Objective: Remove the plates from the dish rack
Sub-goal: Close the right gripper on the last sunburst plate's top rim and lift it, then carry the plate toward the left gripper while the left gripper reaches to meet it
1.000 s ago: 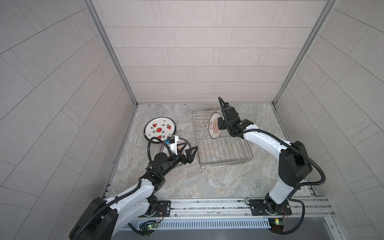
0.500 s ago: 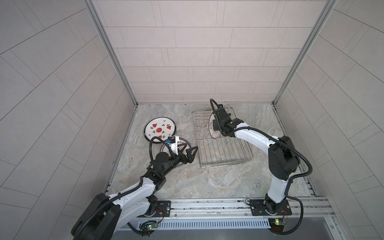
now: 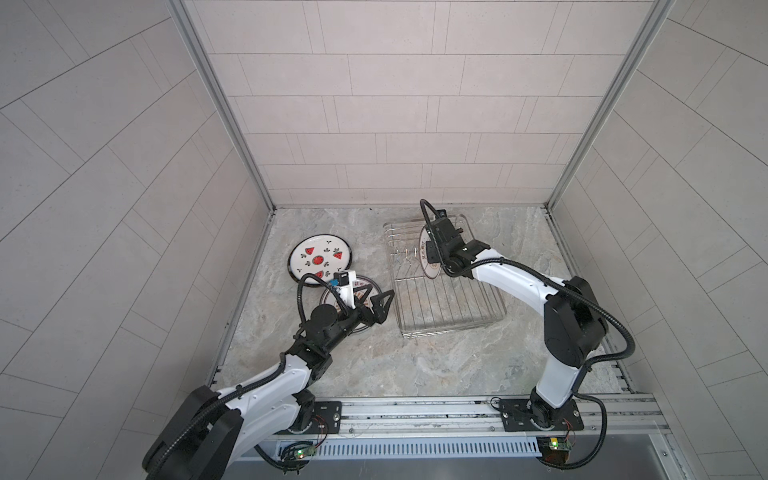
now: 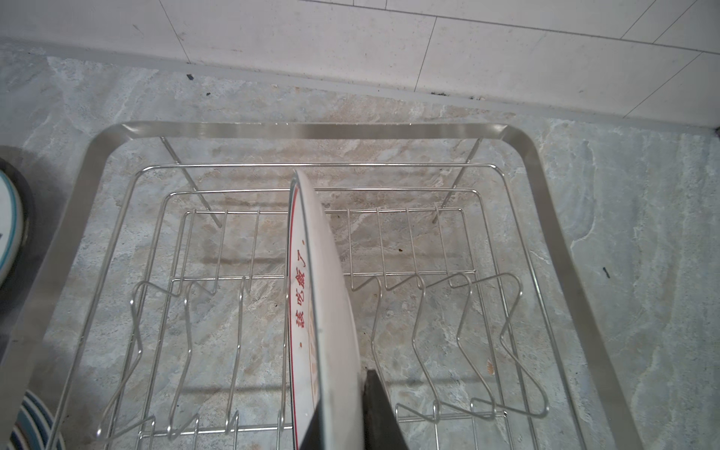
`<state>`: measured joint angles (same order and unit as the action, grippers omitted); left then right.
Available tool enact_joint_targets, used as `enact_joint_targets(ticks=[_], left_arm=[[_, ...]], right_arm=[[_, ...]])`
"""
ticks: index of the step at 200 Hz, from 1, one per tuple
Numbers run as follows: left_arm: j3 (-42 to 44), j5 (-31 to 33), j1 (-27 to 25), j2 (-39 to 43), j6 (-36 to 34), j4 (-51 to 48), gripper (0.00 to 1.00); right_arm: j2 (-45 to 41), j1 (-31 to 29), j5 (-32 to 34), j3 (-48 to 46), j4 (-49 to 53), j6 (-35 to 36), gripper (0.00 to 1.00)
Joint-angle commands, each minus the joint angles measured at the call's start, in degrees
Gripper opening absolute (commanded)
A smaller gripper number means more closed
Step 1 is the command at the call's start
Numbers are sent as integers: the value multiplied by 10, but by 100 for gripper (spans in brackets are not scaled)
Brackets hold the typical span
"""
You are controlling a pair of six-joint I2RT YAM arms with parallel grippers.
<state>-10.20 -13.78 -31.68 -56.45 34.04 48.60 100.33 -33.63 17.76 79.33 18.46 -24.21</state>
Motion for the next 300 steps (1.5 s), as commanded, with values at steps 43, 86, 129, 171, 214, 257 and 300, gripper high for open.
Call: enact_joint_targets(ticks=[43, 86, 129, 171, 214, 257, 300], left_arm=[[10, 17, -3, 20, -3, 16, 100], [13, 19, -2, 25, 0, 16, 100], [16, 21, -2, 32, 10, 14, 100], [14, -16, -2, 27, 37, 25, 100], [16, -72, -2, 17, 68, 64, 99], [25, -85, -2, 6, 96, 107, 99], [37, -97, -2, 5, 113, 150, 99]], right_arm=[[-100, -12, 73, -26, -21, 21, 13], [-180, -15, 39, -76, -35, 36, 13], [-264, -12, -33, -132, -50, 33, 13], [-335, 17, -166, -188, -81, 16, 13], [-379, 42, -289, -219, -102, -13, 13], [-397, 44, -409, -246, -145, -53, 13], [-385, 35, -488, -266, -200, -93, 13]])
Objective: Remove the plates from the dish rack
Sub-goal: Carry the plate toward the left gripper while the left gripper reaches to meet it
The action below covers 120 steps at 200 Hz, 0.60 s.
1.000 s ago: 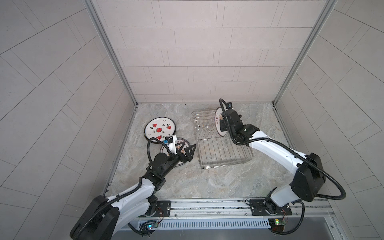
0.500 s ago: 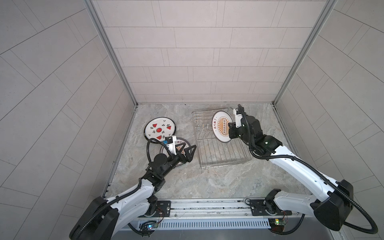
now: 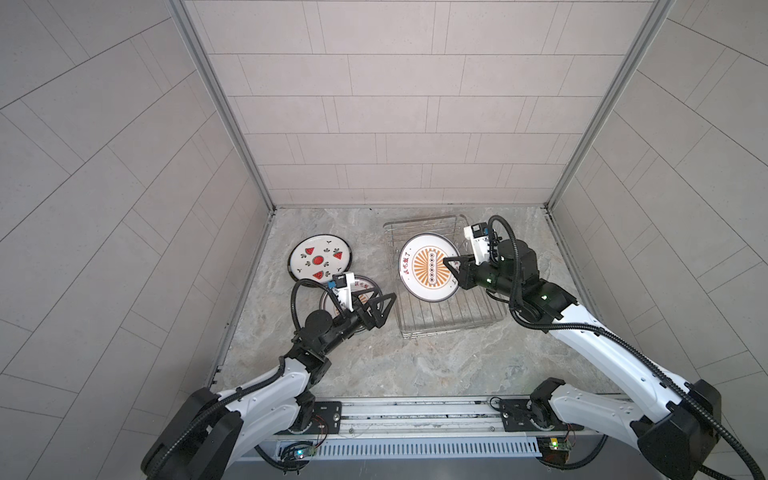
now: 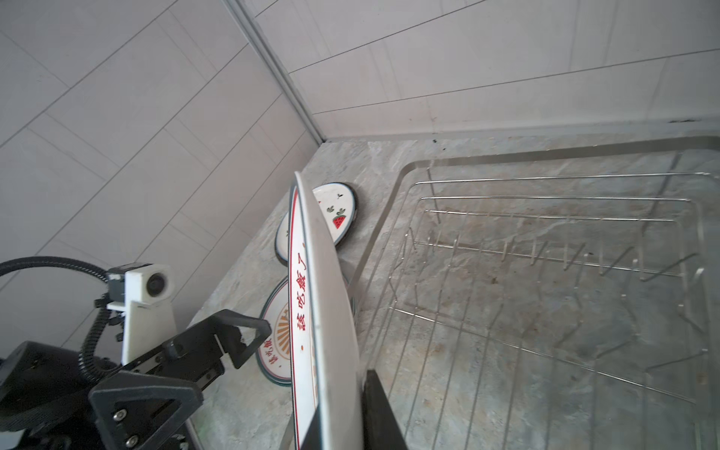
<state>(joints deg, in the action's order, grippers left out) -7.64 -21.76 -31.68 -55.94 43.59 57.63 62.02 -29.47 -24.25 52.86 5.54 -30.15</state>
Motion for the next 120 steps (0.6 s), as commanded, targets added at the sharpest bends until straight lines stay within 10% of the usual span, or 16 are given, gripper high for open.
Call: enact_joint_targets(ticks=[1, 57, 120], left_arm=[[12, -17, -2, 0, 18, 62, 99], [18, -41, -2, 13, 51, 81, 84], [20, -36, -2, 51, 86, 28, 24]], right_arm=[[-2, -8, -69, -1, -73, -34, 13], [72, -78, -90, 8, -127, -40, 13], [106, -88, -76, 22, -128, -32, 13]])
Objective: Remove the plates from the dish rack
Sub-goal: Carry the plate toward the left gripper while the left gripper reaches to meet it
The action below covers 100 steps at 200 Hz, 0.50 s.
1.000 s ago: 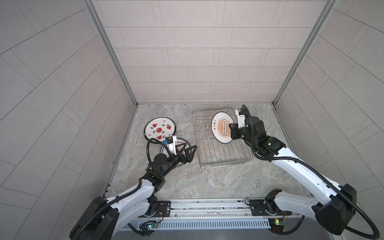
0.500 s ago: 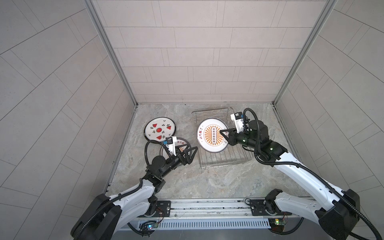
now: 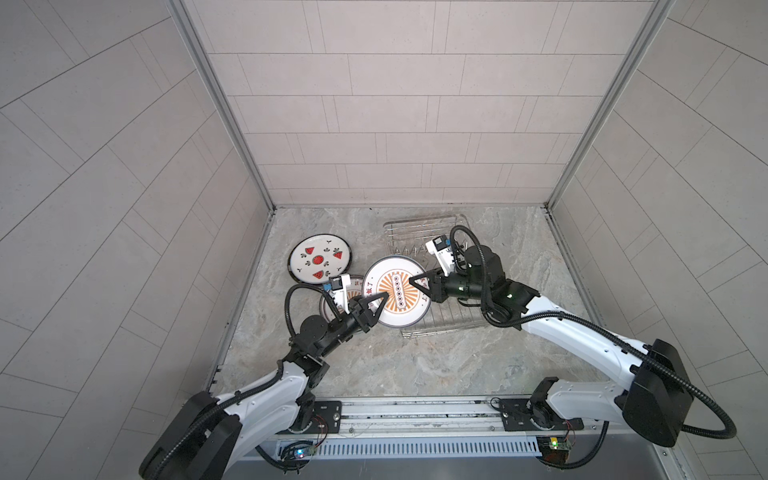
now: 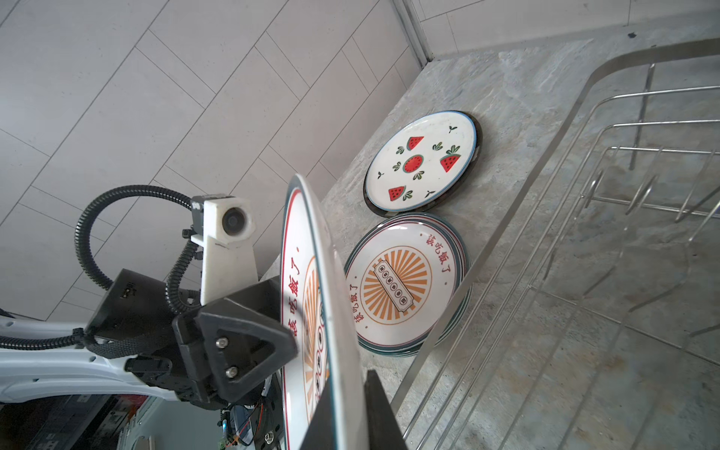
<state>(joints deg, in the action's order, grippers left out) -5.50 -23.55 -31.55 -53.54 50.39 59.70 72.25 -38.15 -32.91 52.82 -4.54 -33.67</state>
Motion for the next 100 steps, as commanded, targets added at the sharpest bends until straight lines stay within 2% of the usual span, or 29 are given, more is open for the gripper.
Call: enact_joint_targets(ticks=[1, 23, 56, 100], left_arm=[[-2, -18, -3, 27, 19, 6, 24], [-2, -17, -3, 44, 25, -15, 15], [-4, 5, -4, 68, 20, -58, 9], [4, 52, -2, 106, 13, -99, 6]], right_arm=[[4, -2, 11, 22, -27, 3, 13], [13, -2, 13, 25, -23, 6, 16], [17, -2, 49, 19, -3, 13, 32], [22, -10, 79, 18, 37, 29, 83]])
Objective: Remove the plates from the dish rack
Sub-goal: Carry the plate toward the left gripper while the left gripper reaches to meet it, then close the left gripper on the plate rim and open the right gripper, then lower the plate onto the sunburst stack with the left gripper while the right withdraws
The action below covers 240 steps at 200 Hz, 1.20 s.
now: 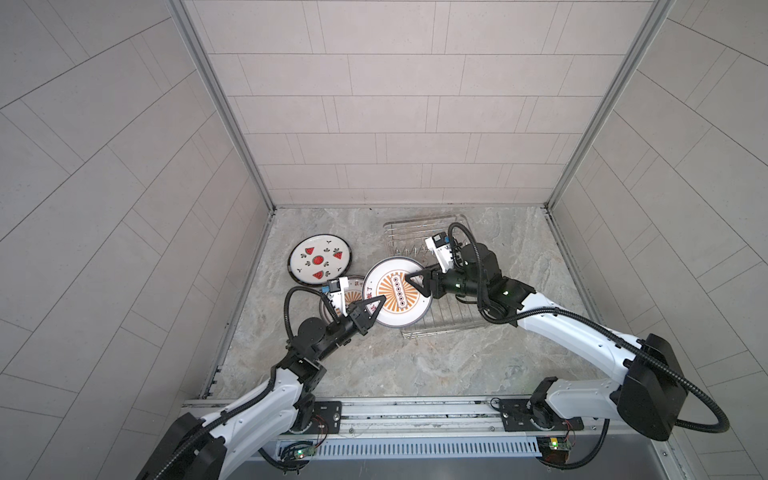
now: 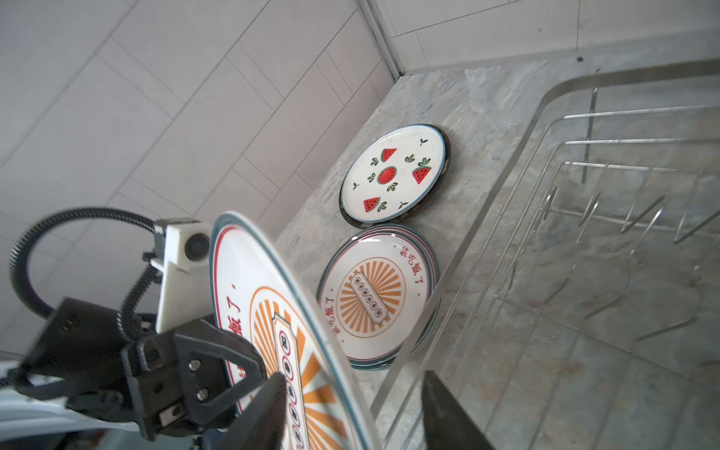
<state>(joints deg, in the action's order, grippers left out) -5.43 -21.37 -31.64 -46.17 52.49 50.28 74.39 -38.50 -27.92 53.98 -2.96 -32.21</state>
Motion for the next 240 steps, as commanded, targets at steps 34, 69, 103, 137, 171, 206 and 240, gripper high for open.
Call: enact_joint_targets(ticks=[34, 69, 103, 137, 171, 206, 240], left_arm=[[9, 84, -1, 69, -10, -51, 3], [1, 192, 10, 108, -3, -161, 0], [11, 225, 42, 133, 40, -188, 2], [16, 272, 67, 174, 93, -261, 6], [14, 313, 72, 224, 143, -358, 7], [0, 303, 73, 241, 176, -429, 10], [-4, 300, 73, 227, 212, -459, 10]], right_arm=[[-26, -19, 84, -2, 45, 38, 100], [-79, -56, 167, -36, 44, 75, 99], [-101, -76, 171, -61, 23, 101, 99], [-95, -110, 189, -63, 21, 133, 99], [-69, -129, 193, -68, -5, 144, 99], [-42, -141, 195, -63, -24, 150, 99], [-24, -146, 202, -62, -33, 149, 99]])
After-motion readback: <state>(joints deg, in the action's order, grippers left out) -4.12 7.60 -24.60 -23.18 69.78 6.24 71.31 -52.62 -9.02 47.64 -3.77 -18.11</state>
